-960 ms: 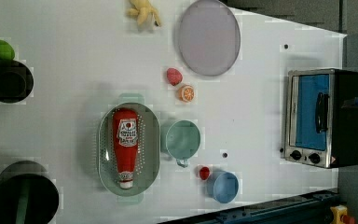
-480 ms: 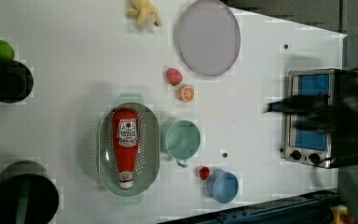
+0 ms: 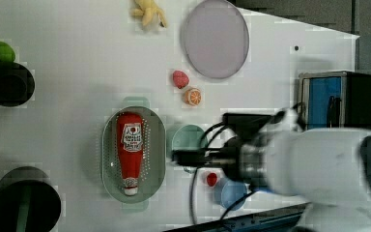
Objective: Pick ketchup from strainer and place it on the table
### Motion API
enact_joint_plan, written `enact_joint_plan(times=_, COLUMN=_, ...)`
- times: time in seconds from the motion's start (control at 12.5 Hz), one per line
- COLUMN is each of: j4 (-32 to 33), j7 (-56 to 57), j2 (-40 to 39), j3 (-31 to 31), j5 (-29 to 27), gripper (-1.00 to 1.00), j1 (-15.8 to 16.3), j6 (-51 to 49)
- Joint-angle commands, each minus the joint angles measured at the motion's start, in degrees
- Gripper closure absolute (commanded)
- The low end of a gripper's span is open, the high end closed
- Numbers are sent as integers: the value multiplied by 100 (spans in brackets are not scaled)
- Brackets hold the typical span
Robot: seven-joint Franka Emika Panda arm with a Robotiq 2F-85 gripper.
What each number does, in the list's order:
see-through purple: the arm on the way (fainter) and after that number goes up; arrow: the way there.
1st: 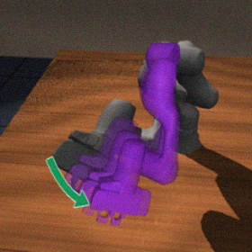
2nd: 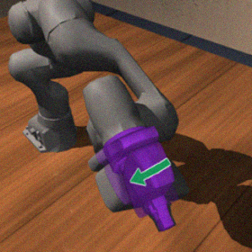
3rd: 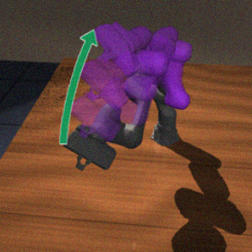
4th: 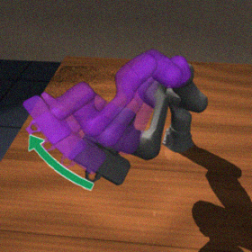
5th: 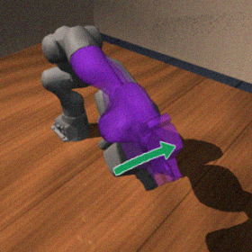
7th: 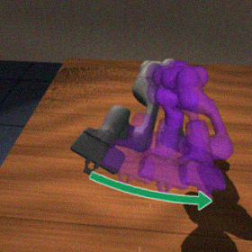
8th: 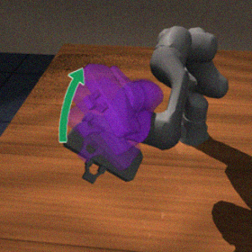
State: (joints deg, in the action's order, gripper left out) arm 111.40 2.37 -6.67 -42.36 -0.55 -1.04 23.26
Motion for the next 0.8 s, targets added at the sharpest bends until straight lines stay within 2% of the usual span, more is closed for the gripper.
enact_joint_plan(times=0.08, j4=214, j7=-431, j2=-257, j3=19, j5=316, gripper=-100, j1=8, j6=701)
enact_joint_plan(times=0.4, j4=618, j7=-831, j2=-1083, j3=10, j5=1199, gripper=-100, j1=134, j6=1882)
enact_joint_plan(times=0.8, j4=683, j7=-1529, j2=-2230, j3=75, j5=2154, gripper=-100, j1=203, j6=2870)
